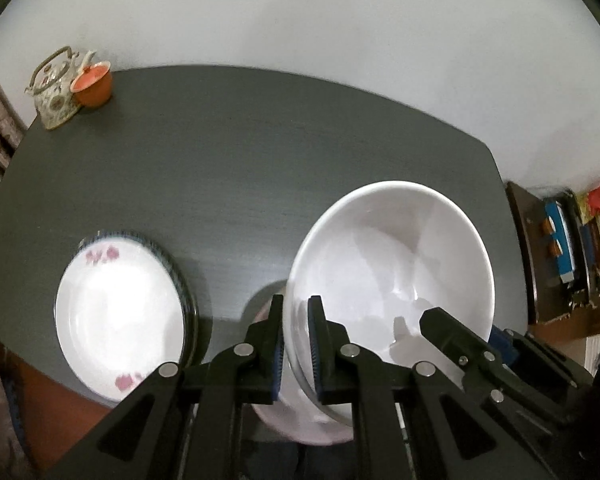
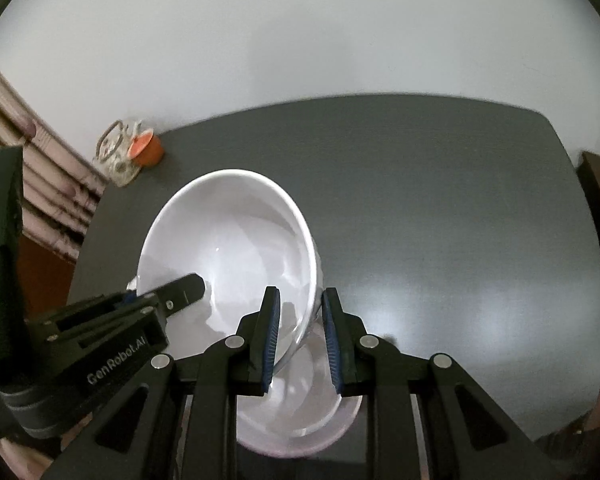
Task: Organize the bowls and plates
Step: 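Lift the Rabbit bowl and carry it over the nested bowls, then lower the Rabbit bowl into the white bowl inside the pink-rimmed bowl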
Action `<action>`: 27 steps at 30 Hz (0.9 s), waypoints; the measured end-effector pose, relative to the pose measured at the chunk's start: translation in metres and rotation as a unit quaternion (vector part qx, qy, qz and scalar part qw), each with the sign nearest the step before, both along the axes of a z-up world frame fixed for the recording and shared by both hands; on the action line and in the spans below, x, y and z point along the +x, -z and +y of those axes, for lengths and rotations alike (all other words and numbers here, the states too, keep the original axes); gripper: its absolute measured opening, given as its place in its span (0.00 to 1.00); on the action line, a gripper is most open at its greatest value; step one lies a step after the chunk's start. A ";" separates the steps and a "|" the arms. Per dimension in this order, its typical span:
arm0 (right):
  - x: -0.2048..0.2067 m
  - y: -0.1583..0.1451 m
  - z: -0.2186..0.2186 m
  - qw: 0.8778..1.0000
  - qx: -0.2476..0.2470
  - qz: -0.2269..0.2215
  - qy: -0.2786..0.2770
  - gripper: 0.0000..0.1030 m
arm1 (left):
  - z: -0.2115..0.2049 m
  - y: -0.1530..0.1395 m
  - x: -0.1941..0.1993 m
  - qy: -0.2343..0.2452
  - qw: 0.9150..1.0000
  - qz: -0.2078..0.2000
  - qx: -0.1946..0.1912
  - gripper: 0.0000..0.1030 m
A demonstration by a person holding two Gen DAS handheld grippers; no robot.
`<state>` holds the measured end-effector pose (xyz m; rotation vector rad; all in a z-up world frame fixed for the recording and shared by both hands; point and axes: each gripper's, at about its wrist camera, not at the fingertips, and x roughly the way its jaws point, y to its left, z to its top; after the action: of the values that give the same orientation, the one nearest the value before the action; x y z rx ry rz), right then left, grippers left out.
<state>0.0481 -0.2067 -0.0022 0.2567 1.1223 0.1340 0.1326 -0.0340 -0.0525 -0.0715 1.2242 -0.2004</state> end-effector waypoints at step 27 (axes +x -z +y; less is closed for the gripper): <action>-0.044 0.068 0.001 0.998 0.009 0.066 0.003 0.20 | -0.011 0.052 -0.058 -0.007 0.998 0.055 0.020 0.11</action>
<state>0.0040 -0.2059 -0.0704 0.2890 1.2513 0.1238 0.0743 -0.0453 -0.1045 -0.0567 1.3372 -0.1620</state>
